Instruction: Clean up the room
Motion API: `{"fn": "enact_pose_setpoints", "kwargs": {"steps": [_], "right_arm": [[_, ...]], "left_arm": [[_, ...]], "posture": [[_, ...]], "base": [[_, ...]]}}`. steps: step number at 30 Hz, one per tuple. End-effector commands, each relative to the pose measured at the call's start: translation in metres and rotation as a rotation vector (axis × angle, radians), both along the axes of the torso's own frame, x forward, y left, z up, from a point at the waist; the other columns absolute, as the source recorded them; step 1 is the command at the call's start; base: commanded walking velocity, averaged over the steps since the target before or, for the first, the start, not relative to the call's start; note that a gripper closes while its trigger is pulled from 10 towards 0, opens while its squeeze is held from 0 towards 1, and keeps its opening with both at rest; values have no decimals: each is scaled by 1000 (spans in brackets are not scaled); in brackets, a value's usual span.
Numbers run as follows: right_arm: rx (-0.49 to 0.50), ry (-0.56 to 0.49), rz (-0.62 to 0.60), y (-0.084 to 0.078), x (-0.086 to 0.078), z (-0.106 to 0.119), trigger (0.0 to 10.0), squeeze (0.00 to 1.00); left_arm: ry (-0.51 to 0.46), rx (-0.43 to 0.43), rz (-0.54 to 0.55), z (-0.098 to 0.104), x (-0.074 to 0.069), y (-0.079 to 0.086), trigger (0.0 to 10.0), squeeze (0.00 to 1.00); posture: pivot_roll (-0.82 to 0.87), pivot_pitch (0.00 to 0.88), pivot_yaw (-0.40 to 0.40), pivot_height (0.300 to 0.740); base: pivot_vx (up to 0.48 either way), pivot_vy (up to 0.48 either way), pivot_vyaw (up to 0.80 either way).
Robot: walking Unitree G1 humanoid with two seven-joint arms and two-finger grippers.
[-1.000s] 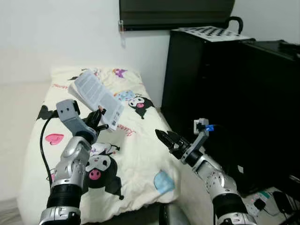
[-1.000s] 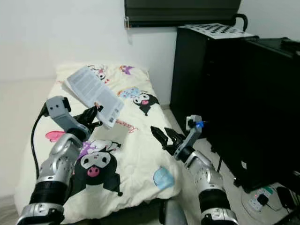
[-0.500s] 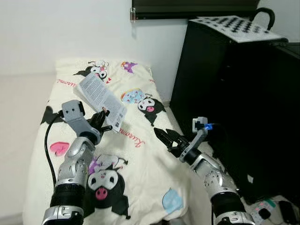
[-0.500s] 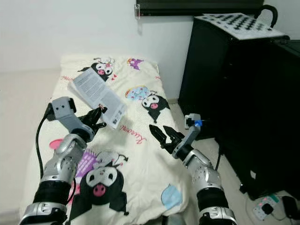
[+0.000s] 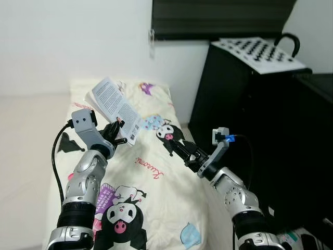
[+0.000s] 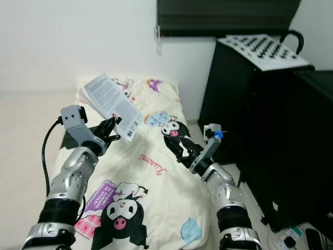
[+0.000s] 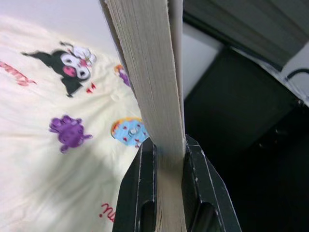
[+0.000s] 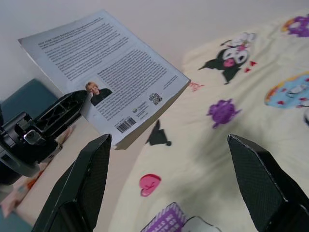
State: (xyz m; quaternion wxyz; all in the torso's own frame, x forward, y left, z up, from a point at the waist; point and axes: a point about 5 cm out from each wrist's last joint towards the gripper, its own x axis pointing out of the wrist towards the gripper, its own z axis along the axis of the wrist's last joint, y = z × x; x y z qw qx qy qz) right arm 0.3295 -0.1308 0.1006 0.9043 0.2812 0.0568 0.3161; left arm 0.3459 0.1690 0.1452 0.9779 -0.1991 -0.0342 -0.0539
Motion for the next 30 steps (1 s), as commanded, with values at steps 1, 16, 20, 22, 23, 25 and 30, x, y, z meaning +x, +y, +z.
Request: {"fn": "enact_pose_setpoints", "kwargs": {"steps": [1,16,20,22,23,25,30], "right_arm": [[-6,6,5,0,-3,-4,10000,0],[432,-66,178,12,-10,43,10000,0],[516,-108,244,12,-14,59,10000,0],[521,-108,249,12,-14,61,10000,0],[525,-108,252,12,-14,62,10000,0],[516,-98,242,12,-13,64,10000,0],[488,-71,245,14,-15,62,10000,0]], "left_arm": [[-25,7,9,2,-1,5,10000,0],[-348,-243,-478,38,-34,-13,10000,0],[-384,-246,-583,37,-46,-12,10000,0],[-391,-249,-601,38,-48,-13,10000,0],[-395,-252,-614,39,-49,-13,10000,0],[-401,-259,-633,40,-52,-14,10000,0],[-410,-265,-668,41,-55,-15,10000,0]], "posture": [[-40,0,-87,740],[-41,0,-89,740],[-45,0,-89,740],[-44,0,-92,740],[-44,0,-92,740],[-45,0,-93,740],[-47,0,-97,740]], "base": [[0,0,0],[0,0,0],[0,0,0],[0,0,0],[0,0,0],[0,0,0],[0,0,0]]}}
